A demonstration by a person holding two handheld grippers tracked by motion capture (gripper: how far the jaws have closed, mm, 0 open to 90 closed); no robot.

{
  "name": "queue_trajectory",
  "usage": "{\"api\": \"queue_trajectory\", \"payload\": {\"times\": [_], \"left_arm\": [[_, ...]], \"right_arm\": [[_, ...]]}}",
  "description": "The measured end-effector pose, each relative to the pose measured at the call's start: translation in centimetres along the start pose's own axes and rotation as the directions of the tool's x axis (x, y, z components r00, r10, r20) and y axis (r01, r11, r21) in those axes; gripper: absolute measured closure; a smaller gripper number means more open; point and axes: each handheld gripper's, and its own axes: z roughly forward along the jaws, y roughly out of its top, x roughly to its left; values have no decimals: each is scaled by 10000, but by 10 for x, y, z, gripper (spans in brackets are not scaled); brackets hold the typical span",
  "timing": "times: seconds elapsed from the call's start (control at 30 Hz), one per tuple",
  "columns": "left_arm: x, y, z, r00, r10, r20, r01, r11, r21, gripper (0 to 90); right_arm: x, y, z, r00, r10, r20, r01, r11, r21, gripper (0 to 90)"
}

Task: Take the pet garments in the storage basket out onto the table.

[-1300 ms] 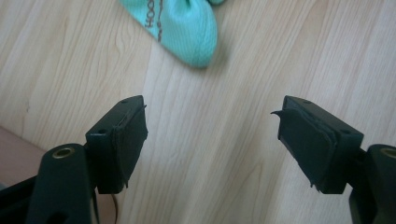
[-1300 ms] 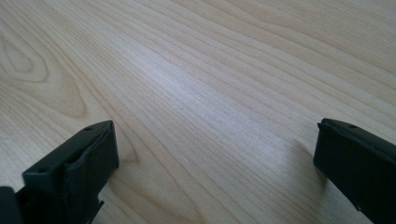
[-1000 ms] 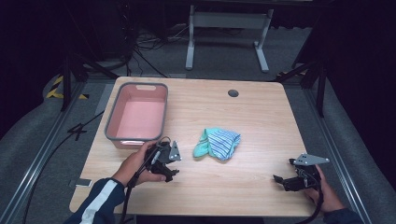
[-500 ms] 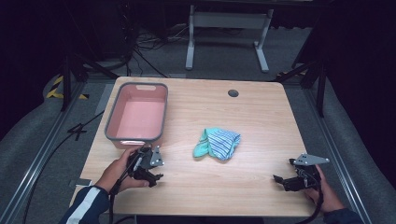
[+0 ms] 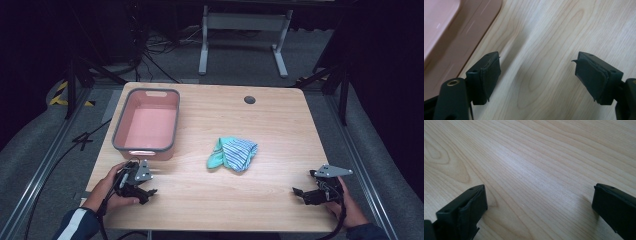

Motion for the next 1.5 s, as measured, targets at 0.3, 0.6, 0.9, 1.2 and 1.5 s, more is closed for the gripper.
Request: {"api": "queue_trajectory", "payload": {"times": [0.3, 0.6, 0.9, 1.2, 1.5], "left_arm": [[11, -32, -2, 9935, -1111, 233, 1127, 9903, -817, 198], [23, -62, 0, 9718, -2151, 965, 2290, 9585, -1700, 151], [24, -73, 0, 9667, -2437, 777, 2552, 9399, -2267, 147], [23, -74, 0, 9636, -2543, 825, 2666, 9363, -2286, 145], [22, -74, 0, 9621, -2651, 647, 2729, 9346, -2281, 143]], "right_arm": [[0, 0, 0, 10000, 5, 4, -5, 10000, -1, 3], [0, 0, 0, 10000, 1, 11, -1, 10000, -4, 3], [0, -2, -1, 10000, 16, 81, -16, 10000, -36, 5], [1, -2, -2, 9999, 49, 110, -49, 10000, -42, 5], [1, -2, -2, 9999, 52, 109, -51, 10000, -41, 5]]}}
